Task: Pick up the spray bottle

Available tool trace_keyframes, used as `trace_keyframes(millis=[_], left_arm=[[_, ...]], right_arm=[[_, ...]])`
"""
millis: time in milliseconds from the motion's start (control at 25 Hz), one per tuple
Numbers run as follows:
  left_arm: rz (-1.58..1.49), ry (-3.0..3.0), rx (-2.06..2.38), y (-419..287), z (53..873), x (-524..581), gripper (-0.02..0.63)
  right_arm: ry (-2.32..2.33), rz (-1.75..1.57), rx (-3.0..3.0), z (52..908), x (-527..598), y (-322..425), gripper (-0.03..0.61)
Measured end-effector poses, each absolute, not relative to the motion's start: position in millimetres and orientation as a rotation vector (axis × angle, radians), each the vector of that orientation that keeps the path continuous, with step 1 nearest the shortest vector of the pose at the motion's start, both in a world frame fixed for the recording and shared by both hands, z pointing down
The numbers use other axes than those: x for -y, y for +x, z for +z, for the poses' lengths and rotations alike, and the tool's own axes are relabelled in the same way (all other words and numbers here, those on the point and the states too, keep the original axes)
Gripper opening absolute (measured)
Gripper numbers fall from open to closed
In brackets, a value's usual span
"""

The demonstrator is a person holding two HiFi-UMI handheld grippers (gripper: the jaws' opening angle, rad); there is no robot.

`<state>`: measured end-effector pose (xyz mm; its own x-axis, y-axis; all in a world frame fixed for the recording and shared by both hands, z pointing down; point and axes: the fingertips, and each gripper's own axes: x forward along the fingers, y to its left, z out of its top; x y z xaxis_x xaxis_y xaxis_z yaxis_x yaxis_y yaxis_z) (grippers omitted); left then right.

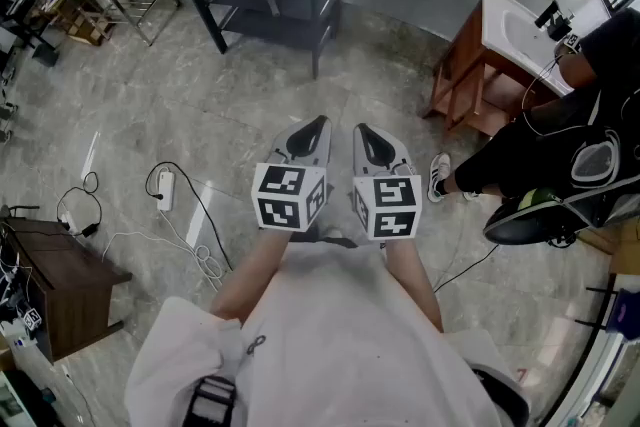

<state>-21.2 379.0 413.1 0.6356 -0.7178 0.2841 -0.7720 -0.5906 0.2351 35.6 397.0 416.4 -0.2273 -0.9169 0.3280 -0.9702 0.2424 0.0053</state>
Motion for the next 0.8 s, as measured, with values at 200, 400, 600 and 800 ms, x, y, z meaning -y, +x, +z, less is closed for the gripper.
trace_keyframes(millis=[200, 400, 600, 800], left_arm=[[0.221, 2.521, 1.198, -19, 413, -377, 0.032], [0.229, 2.517, 1.207, -18, 415, -378, 0.032], [0.242, 2.511, 1.211, -19, 420, -375, 0.032], [0.235, 2.516, 1.21, -20, 419, -365, 0.032]], right_arm=[[1.758, 0.294, 2.25, 418, -395, 39, 0.028], [1.773, 0.36, 2.277, 419, -394, 44, 0.028], [1.771, 0.349, 2.279, 421, -391, 43, 0.028], [1.767, 0.339, 2.285, 420, -383, 41, 0.028]])
